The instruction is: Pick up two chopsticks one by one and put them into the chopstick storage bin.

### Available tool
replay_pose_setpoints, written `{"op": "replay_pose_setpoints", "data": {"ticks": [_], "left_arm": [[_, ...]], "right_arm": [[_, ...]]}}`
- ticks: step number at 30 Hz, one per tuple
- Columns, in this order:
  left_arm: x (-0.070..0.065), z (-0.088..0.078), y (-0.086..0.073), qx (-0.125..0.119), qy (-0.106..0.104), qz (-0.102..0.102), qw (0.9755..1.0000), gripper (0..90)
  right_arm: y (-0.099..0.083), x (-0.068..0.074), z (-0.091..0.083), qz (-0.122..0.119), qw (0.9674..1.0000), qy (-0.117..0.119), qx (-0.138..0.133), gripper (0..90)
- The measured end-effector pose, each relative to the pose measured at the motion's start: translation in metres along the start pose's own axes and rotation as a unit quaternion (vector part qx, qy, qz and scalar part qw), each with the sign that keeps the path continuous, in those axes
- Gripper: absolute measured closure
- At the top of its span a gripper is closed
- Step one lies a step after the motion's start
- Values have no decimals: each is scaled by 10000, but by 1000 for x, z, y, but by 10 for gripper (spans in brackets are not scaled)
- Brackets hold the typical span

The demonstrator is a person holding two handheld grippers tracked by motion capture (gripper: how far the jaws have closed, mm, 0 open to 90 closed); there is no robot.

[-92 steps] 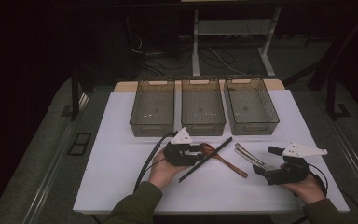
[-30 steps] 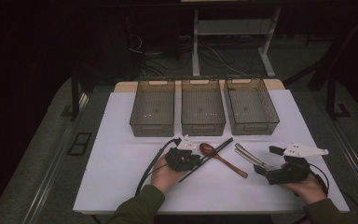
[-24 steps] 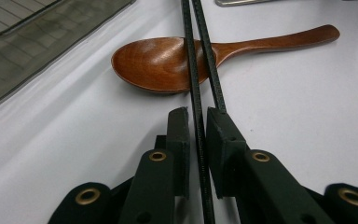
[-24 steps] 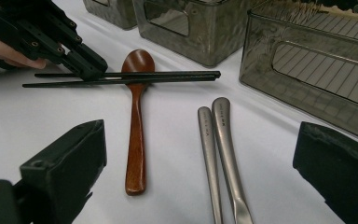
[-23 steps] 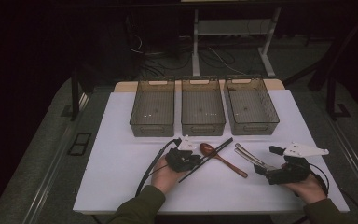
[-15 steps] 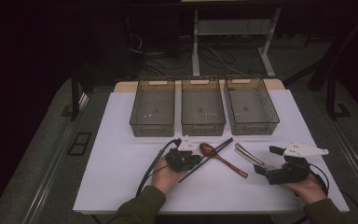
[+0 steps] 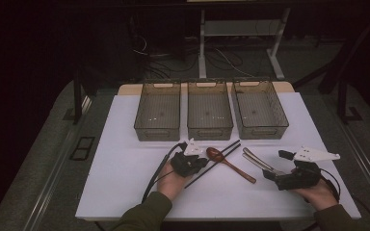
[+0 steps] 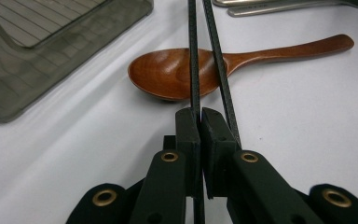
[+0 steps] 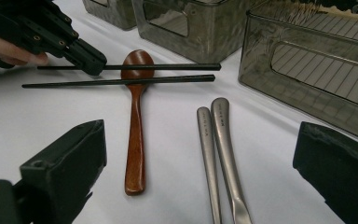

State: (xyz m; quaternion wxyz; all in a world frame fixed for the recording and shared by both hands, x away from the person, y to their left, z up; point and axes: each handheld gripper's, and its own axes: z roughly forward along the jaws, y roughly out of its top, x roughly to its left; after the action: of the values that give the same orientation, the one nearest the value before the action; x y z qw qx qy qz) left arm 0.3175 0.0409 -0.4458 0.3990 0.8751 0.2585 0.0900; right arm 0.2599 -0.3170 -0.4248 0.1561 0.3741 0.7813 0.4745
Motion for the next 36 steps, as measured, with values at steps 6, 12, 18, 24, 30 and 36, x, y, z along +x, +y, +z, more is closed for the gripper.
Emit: {"op": "replay_pose_setpoints", "data": {"ticks": [6,12,18,24,30,36], "left_arm": [[1,-8,4,-111,-127,60,9998,854],[4,-20,5,-153,-376,83,9991,854],[2,-34,8,-197,-686,77,9974,853],[1,-47,12,-261,-810,62,9964,853],[5,-61,16,-349,-842,15,9958,853],[11,-72,18,-409,-793,-26,9960,853]], "right_arm": [[0,0,0,-5,10000,-5,-16,19],[0,-1,-1,-9,10000,-9,-23,19],[0,-1,-1,1,10000,-8,-19,19],[0,-1,-1,17,10000,-12,-35,19],[0,-1,-1,5,10000,-17,-19,19],[0,-1,-1,13,10000,-20,-27,19]]}}
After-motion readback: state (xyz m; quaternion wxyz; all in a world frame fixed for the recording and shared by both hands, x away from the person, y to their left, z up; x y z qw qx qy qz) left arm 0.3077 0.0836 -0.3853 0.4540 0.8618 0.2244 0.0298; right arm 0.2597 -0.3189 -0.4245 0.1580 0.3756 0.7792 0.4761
